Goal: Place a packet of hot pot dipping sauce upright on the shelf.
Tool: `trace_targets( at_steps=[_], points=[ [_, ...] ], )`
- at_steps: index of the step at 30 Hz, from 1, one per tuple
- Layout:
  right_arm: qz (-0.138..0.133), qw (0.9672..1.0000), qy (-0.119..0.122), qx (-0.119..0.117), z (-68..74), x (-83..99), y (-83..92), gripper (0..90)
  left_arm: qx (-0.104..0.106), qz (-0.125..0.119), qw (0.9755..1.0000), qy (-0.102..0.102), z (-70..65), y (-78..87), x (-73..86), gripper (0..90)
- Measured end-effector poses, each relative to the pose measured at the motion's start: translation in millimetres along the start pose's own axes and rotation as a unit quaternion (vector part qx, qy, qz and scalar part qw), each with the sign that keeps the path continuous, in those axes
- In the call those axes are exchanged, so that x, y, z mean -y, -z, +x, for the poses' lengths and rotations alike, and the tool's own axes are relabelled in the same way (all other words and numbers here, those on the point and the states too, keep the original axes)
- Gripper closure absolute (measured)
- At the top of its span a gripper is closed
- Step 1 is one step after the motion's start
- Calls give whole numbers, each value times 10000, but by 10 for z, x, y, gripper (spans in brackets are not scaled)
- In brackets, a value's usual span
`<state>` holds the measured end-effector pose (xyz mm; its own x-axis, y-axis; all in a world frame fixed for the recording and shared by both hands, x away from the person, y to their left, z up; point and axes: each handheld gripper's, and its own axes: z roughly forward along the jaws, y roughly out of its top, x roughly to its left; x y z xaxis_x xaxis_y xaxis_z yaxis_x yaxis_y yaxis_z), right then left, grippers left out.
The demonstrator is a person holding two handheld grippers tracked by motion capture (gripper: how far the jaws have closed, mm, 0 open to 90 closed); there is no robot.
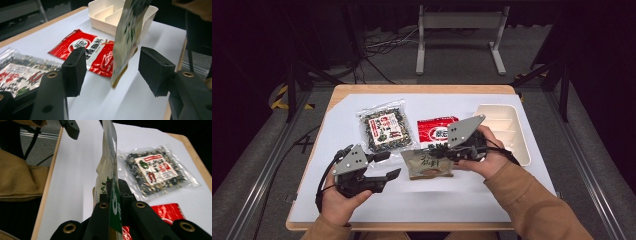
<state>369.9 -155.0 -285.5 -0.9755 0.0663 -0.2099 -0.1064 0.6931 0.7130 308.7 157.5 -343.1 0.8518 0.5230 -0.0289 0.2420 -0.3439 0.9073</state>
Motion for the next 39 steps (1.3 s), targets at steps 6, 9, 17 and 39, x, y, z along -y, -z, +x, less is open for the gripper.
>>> trace_targets(
  at_steps=[6, 9, 17, 39],
  points=[
    [12, 9997, 6, 227, -140, 41, 176, 898, -135, 35, 9998, 147, 83, 33, 76, 391],
    [-3, 9995, 0, 330, -202, 67, 241, 898, -213, 98, 9996, 140, 109, 38, 100, 379],
    [-38, 9981, -156, 589, -453, 186, 433, 898, -366, 271, 9987, 234, 186, 2, 187, 371],
    [-20, 9940, -365, 1033, -1011, 499, 1012, 898, -686, 419, 9950, 585, 239, 123, 406, 366]
  ],
)
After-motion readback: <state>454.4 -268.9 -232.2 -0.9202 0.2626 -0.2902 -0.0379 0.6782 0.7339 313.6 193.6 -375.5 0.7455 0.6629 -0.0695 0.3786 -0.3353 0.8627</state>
